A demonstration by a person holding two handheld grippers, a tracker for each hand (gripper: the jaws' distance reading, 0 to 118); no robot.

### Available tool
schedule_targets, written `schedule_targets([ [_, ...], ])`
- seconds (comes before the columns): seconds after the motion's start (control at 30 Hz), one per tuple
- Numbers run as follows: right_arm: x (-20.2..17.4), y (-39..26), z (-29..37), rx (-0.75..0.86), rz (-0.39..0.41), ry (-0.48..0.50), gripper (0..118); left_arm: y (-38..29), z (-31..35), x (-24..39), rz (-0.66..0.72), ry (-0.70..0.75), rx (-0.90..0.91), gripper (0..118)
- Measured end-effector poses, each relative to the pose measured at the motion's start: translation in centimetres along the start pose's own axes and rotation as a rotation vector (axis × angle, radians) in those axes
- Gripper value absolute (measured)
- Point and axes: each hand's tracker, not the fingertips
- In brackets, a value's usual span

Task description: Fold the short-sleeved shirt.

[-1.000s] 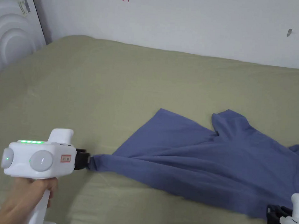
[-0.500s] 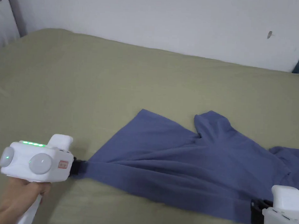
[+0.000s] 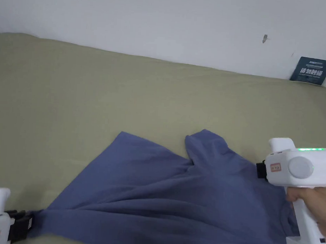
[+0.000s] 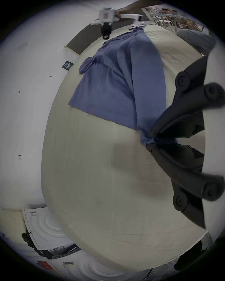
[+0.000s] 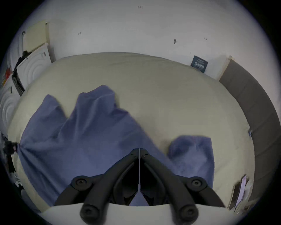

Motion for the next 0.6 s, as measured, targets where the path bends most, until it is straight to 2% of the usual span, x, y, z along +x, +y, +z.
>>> schedule_targets([
  [0.1,0.4,2.1,-3.0,-0.020,0.005,-0.004,3,-0.1,-0.1,0.0,0.001,-0.002,0.007,7],
  [0.13,0.3,2.4,-3.5,-0.031,0.018,-0.002,10,-0.2,-0.1,-0.1,0.001,-0.003,0.009,7],
  [0.17,0.3,2.7,-4.2,-0.043,0.033,-0.001,35,-0.3,-0.1,0.0,0.001,-0.003,0.012,7],
  [0.2,0.3,3.0,-4.9,-0.063,0.049,0.005,91,-0.3,-0.1,0.0,0.002,-0.005,0.013,7],
  [0.23,0.3,3.1,-5.7,-0.096,0.062,0.014,118,-0.3,-0.2,-0.1,0.003,-0.005,0.013,7],
  [0.27,0.1,2.9,-6.5,-0.137,0.083,0.012,112,-0.3,-0.2,-0.1,0.001,-0.006,0.014,7],
  [0.3,0.1,2.9,-6.0,-0.063,0.100,0.007,107,-0.3,-0.3,-0.1,-0.002,-0.005,0.013,7],
  [0.37,0.0,2.8,-6.7,-0.152,0.129,-0.041,115,-0.3,-0.6,-0.6,0.002,-0.007,0.012,7],
  [0.43,0.2,2.3,-7.5,-0.135,0.083,-0.034,112,-0.3,-0.8,-0.9,0.004,-0.007,0.011,7],
  [0.5,0.7,2.5,-7.1,-0.175,0.006,0.005,98,-0.2,-1.0,-1.0,0.003,-0.006,0.006,7],
  [0.57,0.2,2.8,-5.9,-0.157,0.001,0.079,84,-0.2,-1.0,-1.0,0.001,-0.002,0.001,7],
  [0.6,-0.4,2.9,-4.9,-0.119,0.037,0.039,52,-0.1,-1.0,-1.0,0.001,0.000,0.000,7],
])
